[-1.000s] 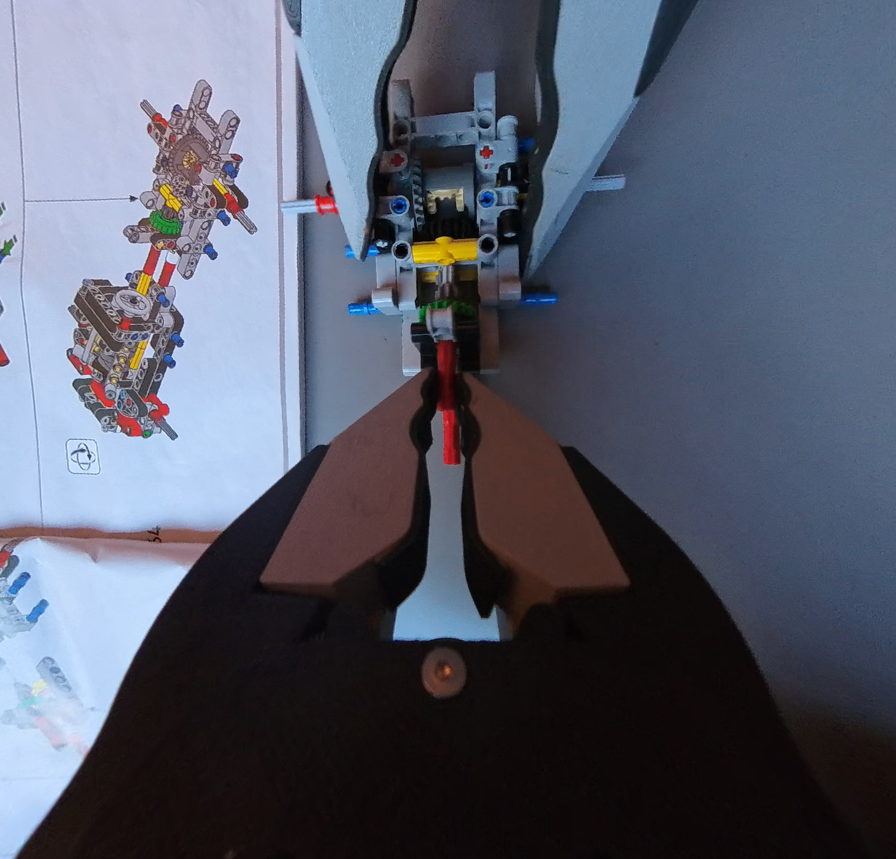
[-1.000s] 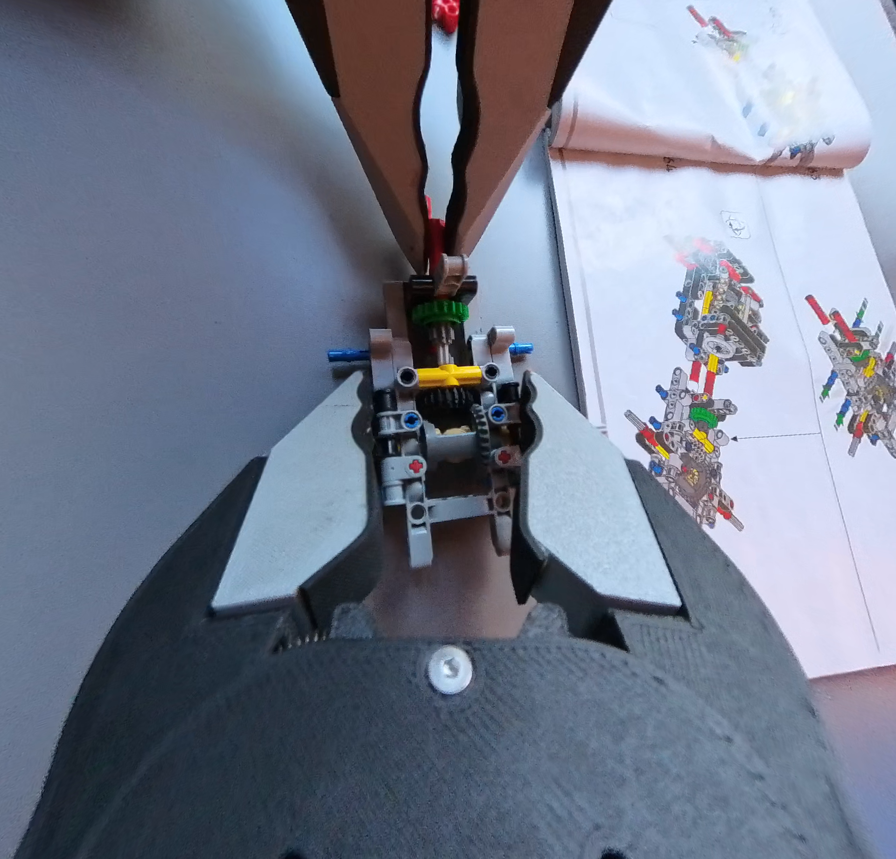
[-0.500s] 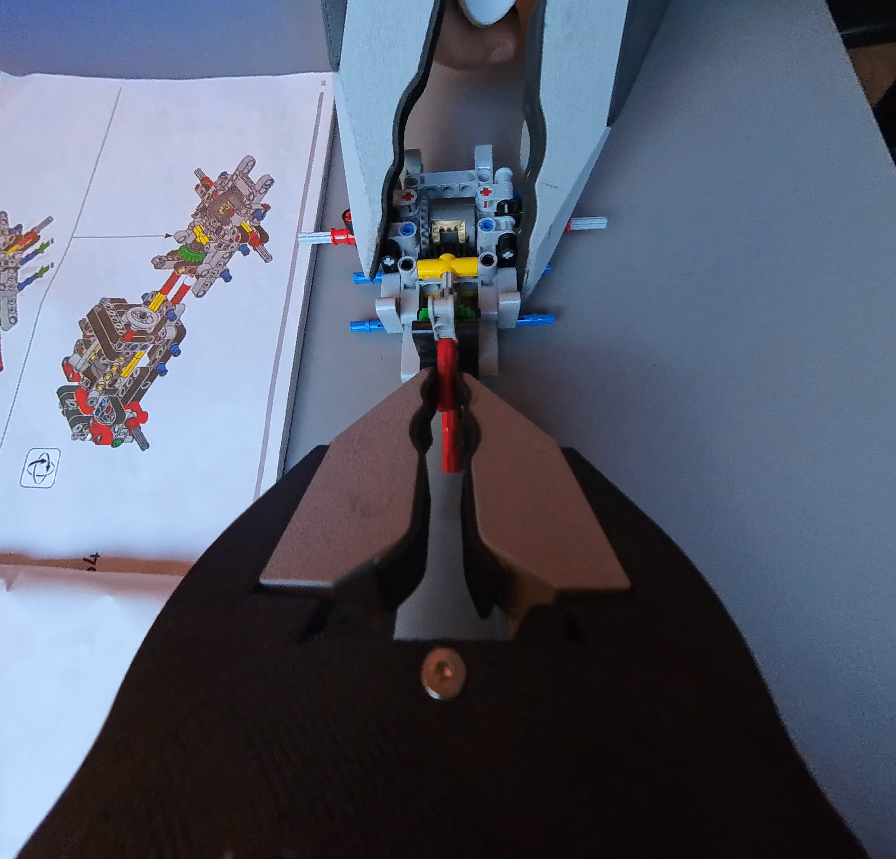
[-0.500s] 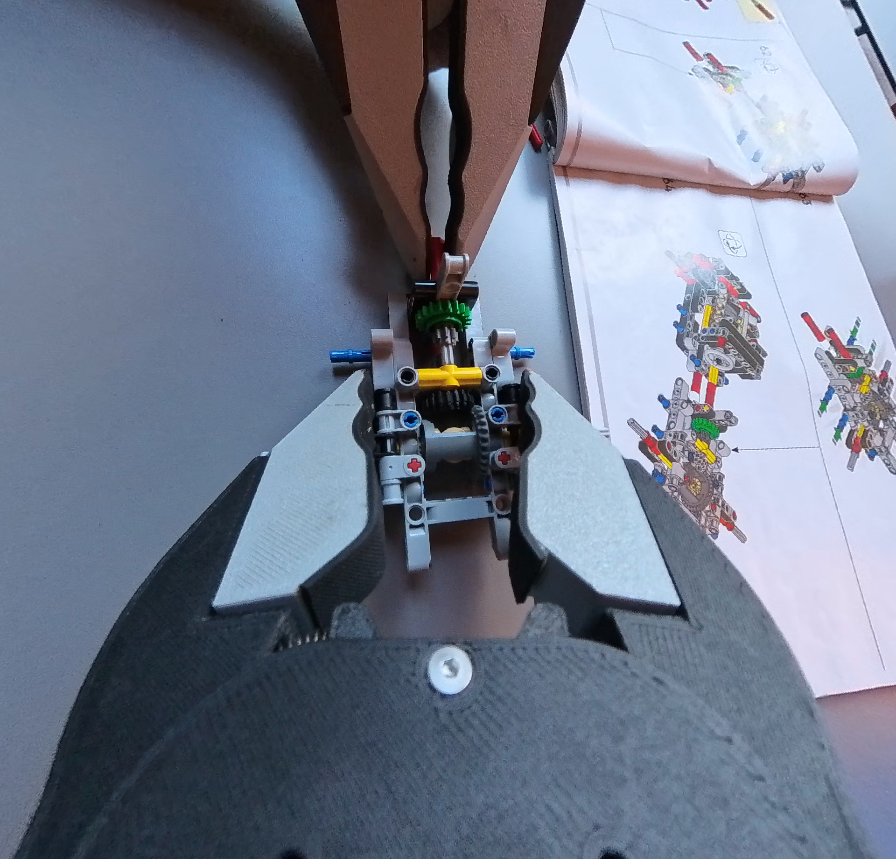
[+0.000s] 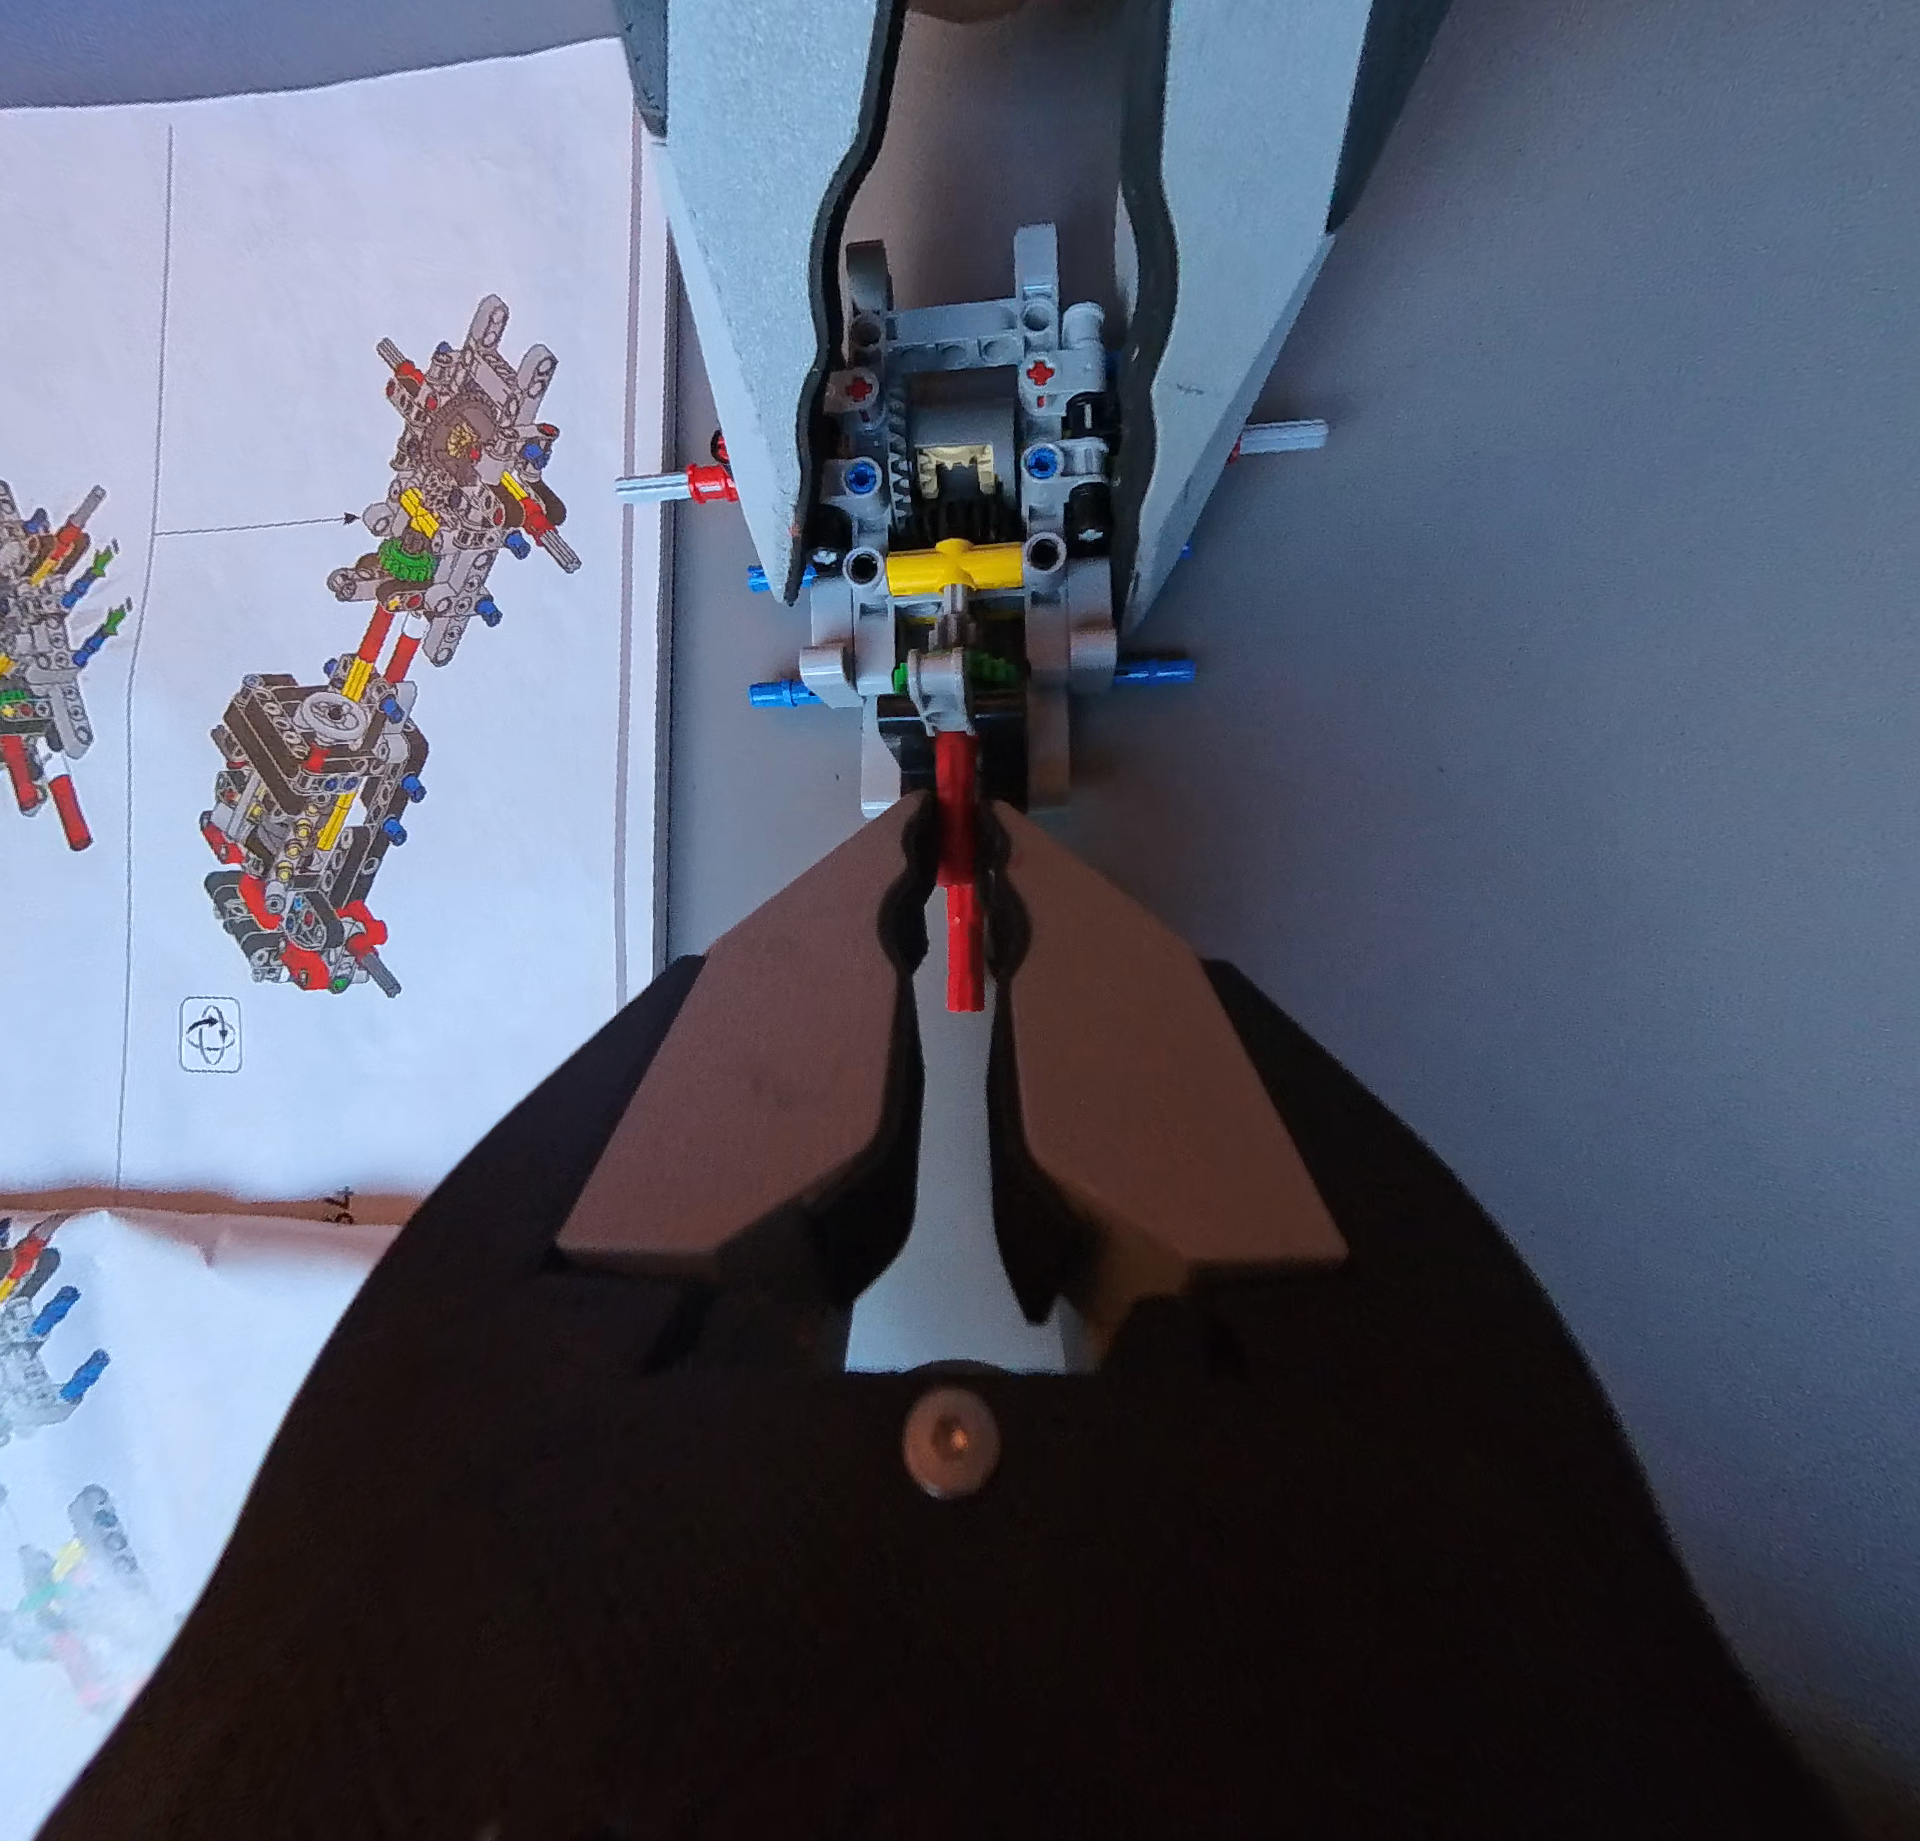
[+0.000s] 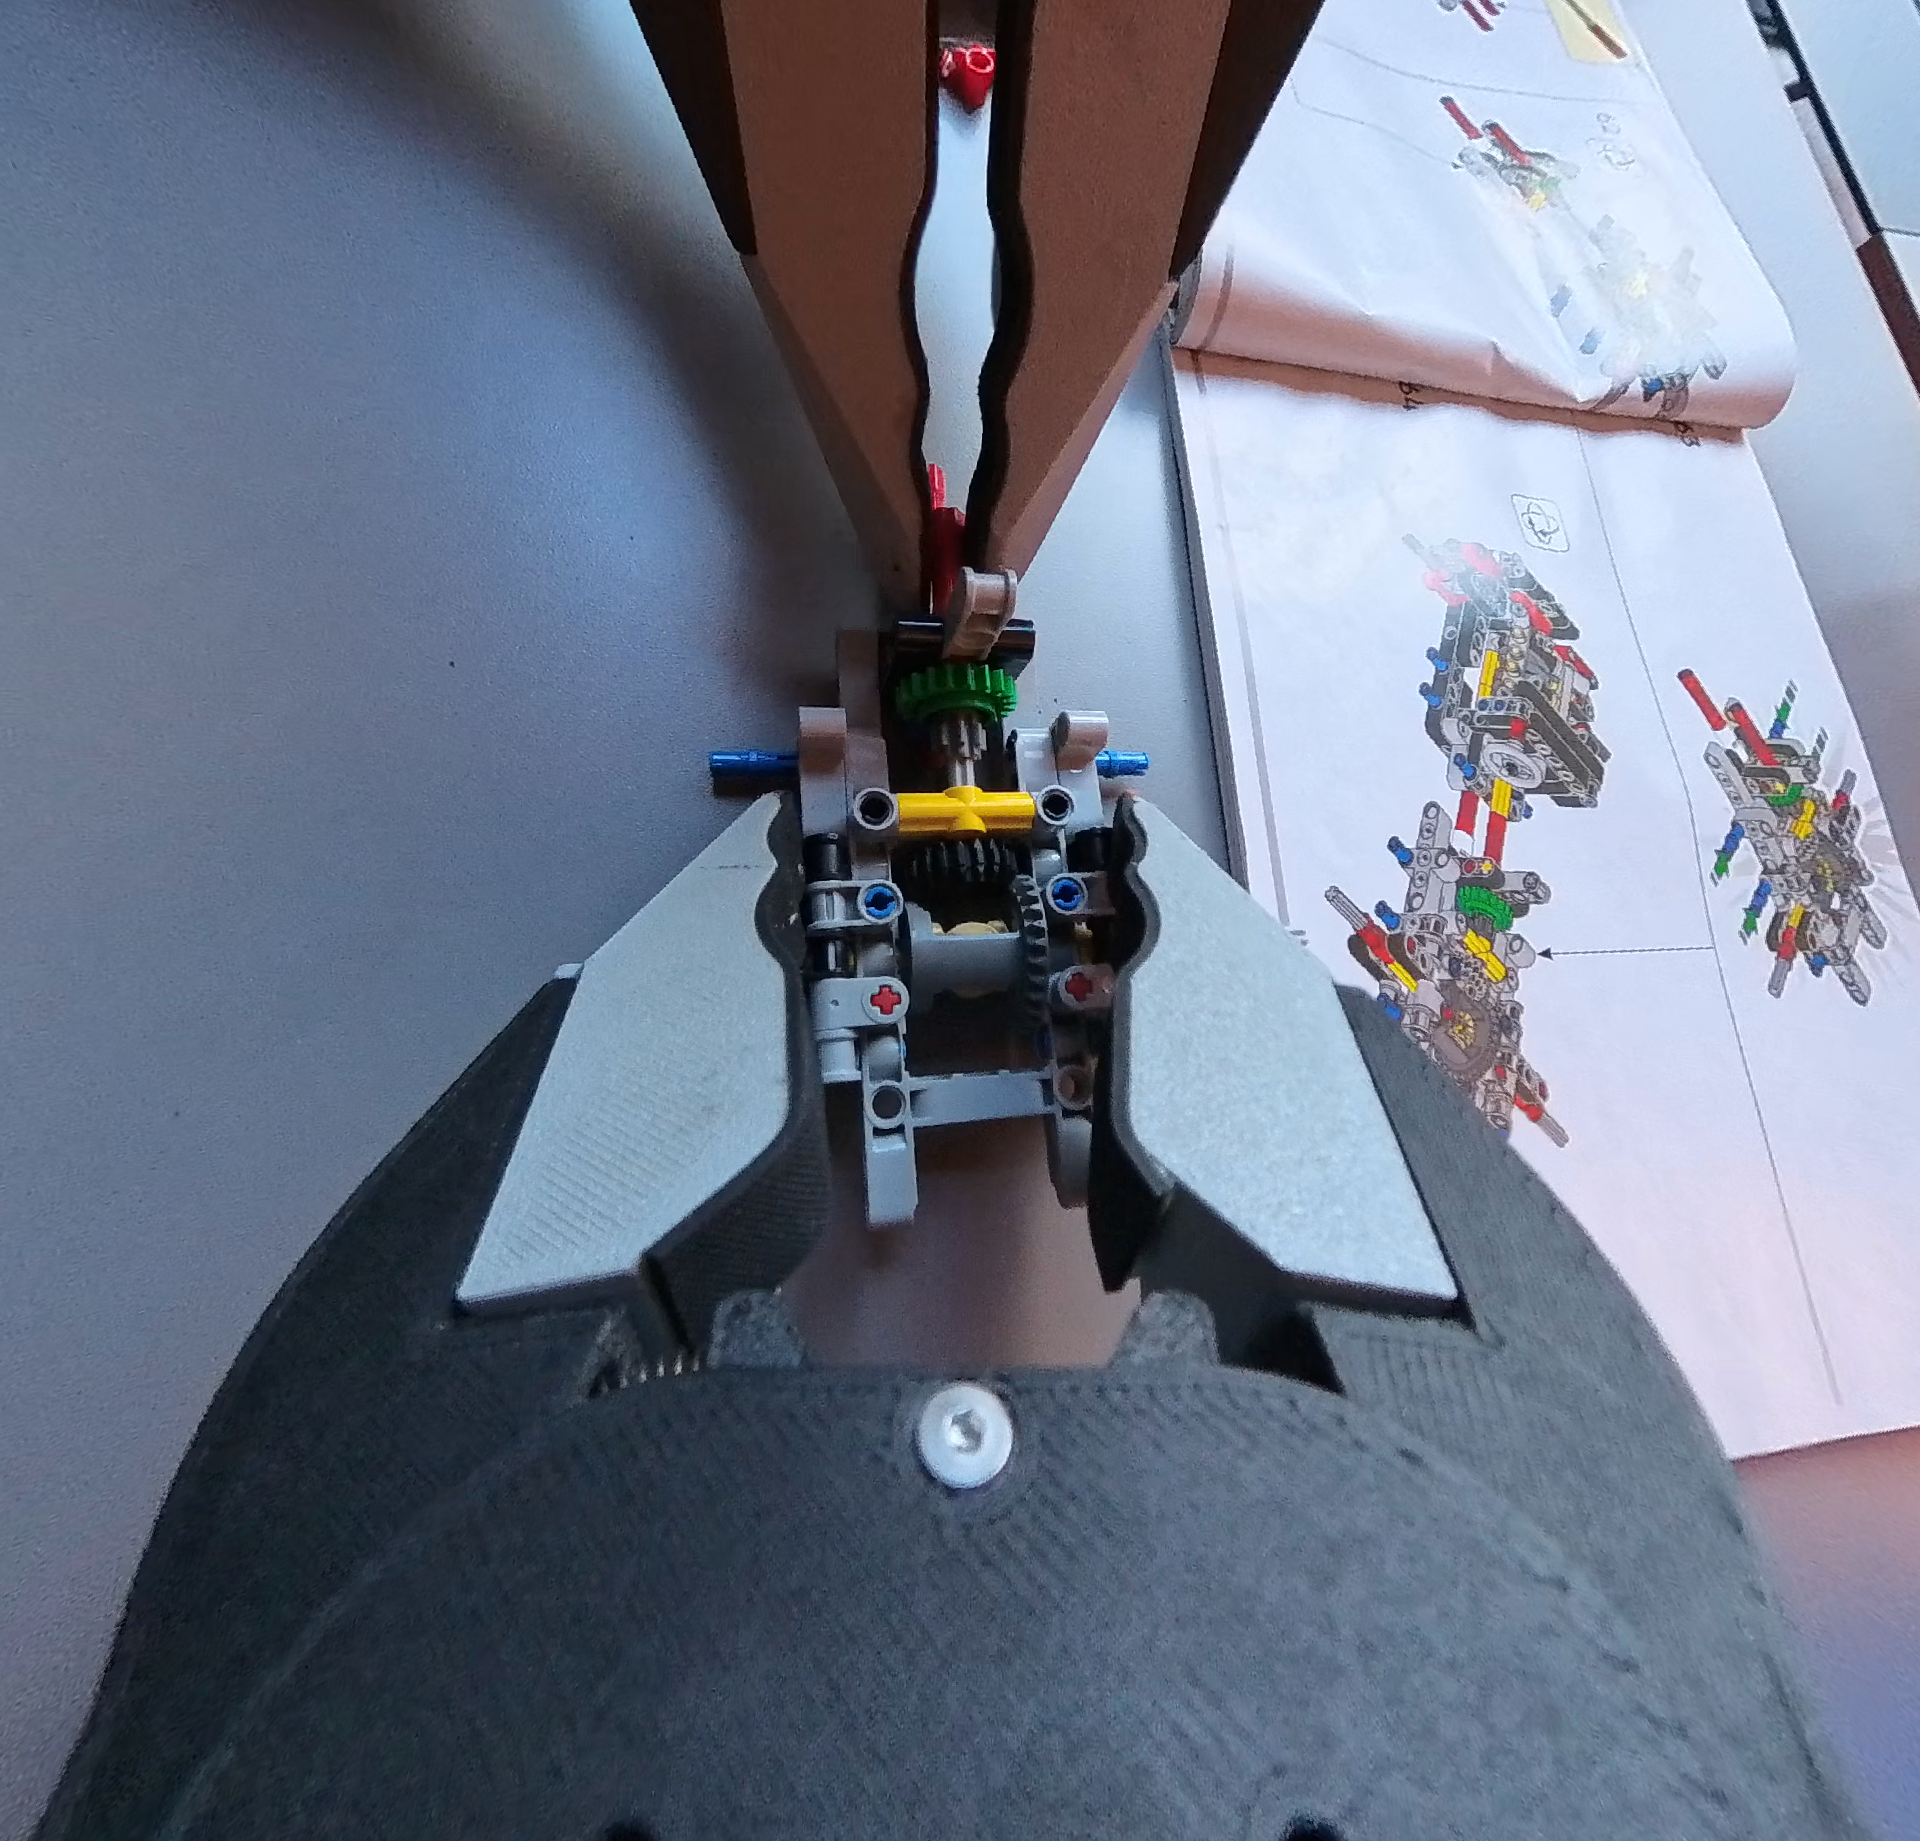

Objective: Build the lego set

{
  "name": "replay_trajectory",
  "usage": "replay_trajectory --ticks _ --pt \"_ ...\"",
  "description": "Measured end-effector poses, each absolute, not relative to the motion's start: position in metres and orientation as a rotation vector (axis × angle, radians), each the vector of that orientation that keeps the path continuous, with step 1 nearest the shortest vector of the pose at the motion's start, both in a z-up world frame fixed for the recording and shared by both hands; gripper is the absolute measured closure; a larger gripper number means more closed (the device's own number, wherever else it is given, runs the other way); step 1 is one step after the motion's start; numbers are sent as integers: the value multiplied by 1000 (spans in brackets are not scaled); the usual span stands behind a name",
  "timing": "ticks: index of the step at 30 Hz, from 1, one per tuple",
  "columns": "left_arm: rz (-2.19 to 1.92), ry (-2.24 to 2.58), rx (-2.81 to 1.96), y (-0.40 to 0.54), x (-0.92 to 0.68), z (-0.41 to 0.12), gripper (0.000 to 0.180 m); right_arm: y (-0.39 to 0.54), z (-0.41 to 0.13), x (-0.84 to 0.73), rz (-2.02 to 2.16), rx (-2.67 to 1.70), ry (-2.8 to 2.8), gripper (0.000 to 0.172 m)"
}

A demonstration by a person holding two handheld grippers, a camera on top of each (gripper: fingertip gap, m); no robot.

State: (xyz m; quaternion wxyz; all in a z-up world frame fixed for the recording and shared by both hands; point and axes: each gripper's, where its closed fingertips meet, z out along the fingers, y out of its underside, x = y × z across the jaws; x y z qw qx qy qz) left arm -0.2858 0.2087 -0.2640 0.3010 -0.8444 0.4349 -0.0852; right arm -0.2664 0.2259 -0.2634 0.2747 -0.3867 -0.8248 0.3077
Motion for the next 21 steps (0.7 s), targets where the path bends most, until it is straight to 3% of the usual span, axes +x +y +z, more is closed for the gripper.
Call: replay_trajectory --ticks 18,21 --pt "-196 1123 -2181 213 -279 -266 179 231 -268 -258 621 -1070 -2377 112" --pt "-194 1122 -2185 213 -279 -266 178 225 -271 -247 588 -1045 -2533 91"
